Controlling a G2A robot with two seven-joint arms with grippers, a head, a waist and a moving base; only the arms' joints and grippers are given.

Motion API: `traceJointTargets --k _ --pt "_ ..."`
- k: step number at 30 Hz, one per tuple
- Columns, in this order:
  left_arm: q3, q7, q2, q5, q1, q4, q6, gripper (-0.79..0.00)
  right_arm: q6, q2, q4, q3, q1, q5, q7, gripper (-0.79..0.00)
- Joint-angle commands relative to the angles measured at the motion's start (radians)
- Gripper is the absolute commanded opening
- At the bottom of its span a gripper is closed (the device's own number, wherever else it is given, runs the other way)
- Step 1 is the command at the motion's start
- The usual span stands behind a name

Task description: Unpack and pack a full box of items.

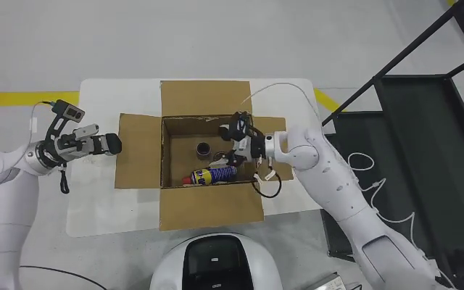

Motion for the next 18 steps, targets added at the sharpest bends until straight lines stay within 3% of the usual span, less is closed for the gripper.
traceJointTargets --k 1,11,18 --pt "0.015 0.017 -0.005 -0.011 -0.017 0.048 -0.017 0.0 0.066 0.018 -0.076 0.066 -0.064 0.124 0.067 0.0" --pt "0.108 0.079 -0.032 0.046 -0.09 0.259 -0.078 0.0 0.09 0.022 -0.096 0.085 -0.081 0.154 0.08 0.0" --pt "0.16 0.123 -0.057 0.038 -0.156 0.351 -0.123 0.0 0.09 0.022 -0.096 0.085 -0.081 0.154 0.08 0.0"
